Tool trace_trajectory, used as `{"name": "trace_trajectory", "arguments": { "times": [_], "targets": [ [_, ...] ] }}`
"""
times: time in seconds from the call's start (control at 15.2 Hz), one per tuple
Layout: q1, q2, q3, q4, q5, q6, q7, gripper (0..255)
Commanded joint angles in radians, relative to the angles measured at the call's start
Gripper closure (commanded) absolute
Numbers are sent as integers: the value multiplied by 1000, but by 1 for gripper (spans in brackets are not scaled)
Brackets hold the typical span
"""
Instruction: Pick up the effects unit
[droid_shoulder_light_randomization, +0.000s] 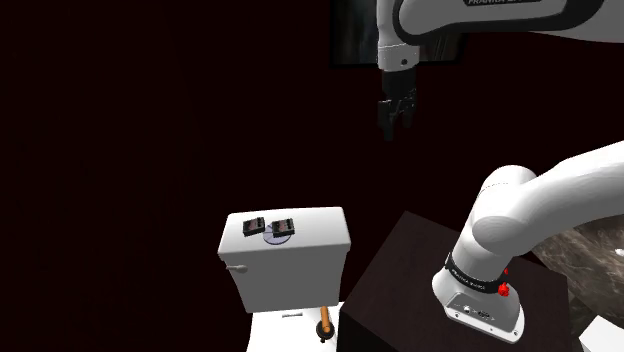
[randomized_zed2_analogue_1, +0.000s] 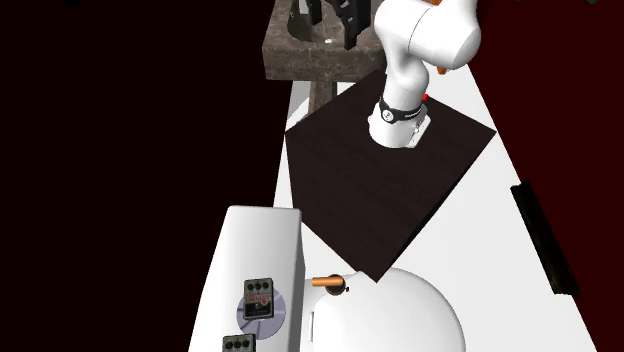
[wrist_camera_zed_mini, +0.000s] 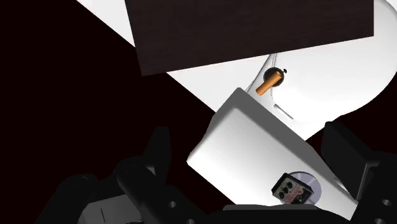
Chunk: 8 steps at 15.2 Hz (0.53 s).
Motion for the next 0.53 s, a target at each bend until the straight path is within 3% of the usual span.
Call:
{"name": "trace_trajectory", "arguments": {
  "times": [0.0,0.46],
  "targets": [
    [0,0,0,0,0,0,0,0],
    [51,216,-89,-1,-52,201,-229,0]
  ]
}}
